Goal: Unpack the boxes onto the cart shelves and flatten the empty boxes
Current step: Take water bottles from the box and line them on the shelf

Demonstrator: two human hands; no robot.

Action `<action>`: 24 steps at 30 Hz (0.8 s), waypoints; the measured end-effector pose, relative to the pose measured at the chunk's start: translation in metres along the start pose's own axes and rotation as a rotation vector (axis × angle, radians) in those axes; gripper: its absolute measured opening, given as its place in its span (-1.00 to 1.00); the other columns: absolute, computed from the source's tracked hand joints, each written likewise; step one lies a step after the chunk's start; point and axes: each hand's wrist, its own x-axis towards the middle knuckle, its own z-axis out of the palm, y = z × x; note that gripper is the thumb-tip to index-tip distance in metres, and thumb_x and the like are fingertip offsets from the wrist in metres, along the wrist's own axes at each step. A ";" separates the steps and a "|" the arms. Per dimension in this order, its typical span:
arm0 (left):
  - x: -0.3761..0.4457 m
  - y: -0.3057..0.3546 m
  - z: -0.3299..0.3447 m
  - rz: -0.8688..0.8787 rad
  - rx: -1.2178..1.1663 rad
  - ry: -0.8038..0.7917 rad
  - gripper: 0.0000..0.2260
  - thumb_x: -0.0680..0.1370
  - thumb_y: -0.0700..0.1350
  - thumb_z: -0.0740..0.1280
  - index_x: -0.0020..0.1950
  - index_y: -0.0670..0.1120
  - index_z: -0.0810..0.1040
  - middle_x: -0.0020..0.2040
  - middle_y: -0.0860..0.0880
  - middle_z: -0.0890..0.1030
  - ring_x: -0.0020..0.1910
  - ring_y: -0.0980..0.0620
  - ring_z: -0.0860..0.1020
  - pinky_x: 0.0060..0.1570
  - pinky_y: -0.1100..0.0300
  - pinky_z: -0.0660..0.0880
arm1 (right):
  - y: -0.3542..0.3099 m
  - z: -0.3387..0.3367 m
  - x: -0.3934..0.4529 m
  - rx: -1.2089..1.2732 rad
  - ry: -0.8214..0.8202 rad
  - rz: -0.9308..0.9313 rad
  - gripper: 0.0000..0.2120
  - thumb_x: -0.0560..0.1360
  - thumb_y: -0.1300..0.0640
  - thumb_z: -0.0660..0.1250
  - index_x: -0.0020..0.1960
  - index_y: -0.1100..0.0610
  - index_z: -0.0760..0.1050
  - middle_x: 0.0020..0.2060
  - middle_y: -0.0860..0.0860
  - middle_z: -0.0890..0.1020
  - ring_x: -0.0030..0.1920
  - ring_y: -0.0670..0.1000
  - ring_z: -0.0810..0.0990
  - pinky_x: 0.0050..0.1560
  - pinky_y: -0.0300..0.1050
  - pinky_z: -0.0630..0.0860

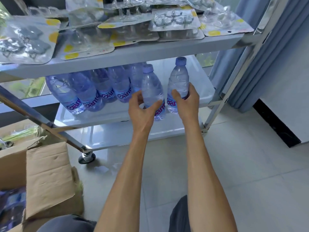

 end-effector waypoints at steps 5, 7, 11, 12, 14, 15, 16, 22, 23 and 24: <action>0.017 -0.002 0.043 0.038 -0.002 0.070 -0.64 0.36 -0.24 0.55 0.14 -0.13 0.63 0.00 -0.02 0.69 -0.04 0.02 0.64 0.04 0.03 0.59 | 0.008 -0.004 0.034 -0.083 0.042 -0.074 -0.66 0.47 0.15 0.44 0.22 0.16 0.50 0.09 0.08 0.53 0.10 0.00 0.53 0.09 -0.23 0.49; 0.025 -0.004 0.055 0.040 0.025 0.078 -0.60 0.40 -0.24 0.53 0.22 -0.16 0.60 0.07 -0.07 0.68 0.03 -0.02 0.63 0.11 0.01 0.57 | 0.014 -0.008 0.044 -0.081 0.052 -0.076 -0.60 0.49 0.16 0.44 0.29 0.18 0.47 0.17 0.11 0.54 0.14 -0.02 0.54 0.16 -0.22 0.49; 0.029 -0.013 0.070 0.053 0.045 0.107 -0.46 0.43 -0.24 0.53 0.39 -0.18 0.50 0.23 -0.11 0.59 0.19 -0.04 0.57 0.21 0.18 0.51 | 0.025 -0.009 0.052 0.013 0.093 -0.024 -0.51 0.55 0.15 0.40 0.43 0.20 0.39 0.31 0.09 0.53 0.31 0.03 0.51 0.36 0.01 0.45; 0.030 -0.014 0.071 0.065 0.051 0.118 -0.44 0.43 -0.23 0.53 0.40 -0.18 0.49 0.25 -0.10 0.58 0.21 -0.02 0.56 0.21 0.21 0.51 | 0.028 -0.008 0.052 0.024 0.097 -0.027 -0.50 0.55 0.15 0.40 0.45 0.20 0.38 0.33 0.10 0.53 0.33 0.06 0.50 0.37 0.07 0.43; 0.032 -0.019 0.073 0.107 0.130 0.135 -0.41 0.42 -0.14 0.55 0.42 -0.15 0.48 0.27 -0.06 0.58 0.24 0.00 0.55 0.23 0.18 0.49 | 0.031 -0.004 0.054 0.032 0.083 -0.041 -0.47 0.56 0.15 0.40 0.47 0.21 0.35 0.35 0.11 0.52 0.35 0.09 0.48 0.37 0.12 0.42; 0.033 -0.020 0.072 0.127 0.210 0.149 -0.40 0.41 -0.07 0.55 0.42 -0.12 0.49 0.27 -0.05 0.59 0.25 0.00 0.55 0.23 0.18 0.48 | 0.031 -0.001 0.054 0.033 0.067 -0.052 -0.47 0.56 0.16 0.40 0.47 0.24 0.34 0.36 0.13 0.51 0.36 0.10 0.48 0.37 0.14 0.42; 0.033 -0.022 0.071 0.140 0.293 0.163 -0.39 0.40 0.01 0.55 0.41 -0.10 0.50 0.26 -0.05 0.60 0.24 -0.01 0.55 0.22 0.19 0.46 | 0.031 0.002 0.054 0.035 0.049 -0.061 -0.46 0.56 0.18 0.39 0.47 0.26 0.33 0.36 0.15 0.51 0.36 0.12 0.49 0.37 0.16 0.42; 0.034 -0.027 0.067 0.177 0.346 0.133 -0.61 0.44 -0.01 0.50 0.22 -0.11 0.59 0.06 -0.07 0.65 0.05 -0.06 0.59 0.10 0.05 0.51 | 0.034 0.009 0.056 0.039 -0.004 -0.062 -0.42 0.57 0.15 0.38 0.51 0.26 0.27 0.40 0.16 0.46 0.40 0.11 0.45 0.39 0.14 0.40; 0.036 -0.027 0.067 0.176 0.341 0.135 -0.62 0.45 -0.03 0.49 0.22 -0.12 0.59 0.07 -0.07 0.65 0.07 -0.06 0.59 0.11 0.04 0.51 | 0.034 0.009 0.055 0.030 -0.007 -0.059 -0.42 0.58 0.13 0.38 0.52 0.23 0.26 0.41 0.14 0.44 0.40 0.08 0.44 0.40 0.12 0.40; 0.038 -0.027 0.067 0.171 0.333 0.142 -0.63 0.46 -0.05 0.49 0.23 -0.12 0.59 0.08 -0.07 0.65 0.09 -0.06 0.59 0.12 0.03 0.51 | 0.034 0.009 0.055 0.012 -0.001 -0.059 -0.41 0.58 0.10 0.38 0.52 0.20 0.26 0.40 0.12 0.44 0.40 0.05 0.43 0.39 0.09 0.40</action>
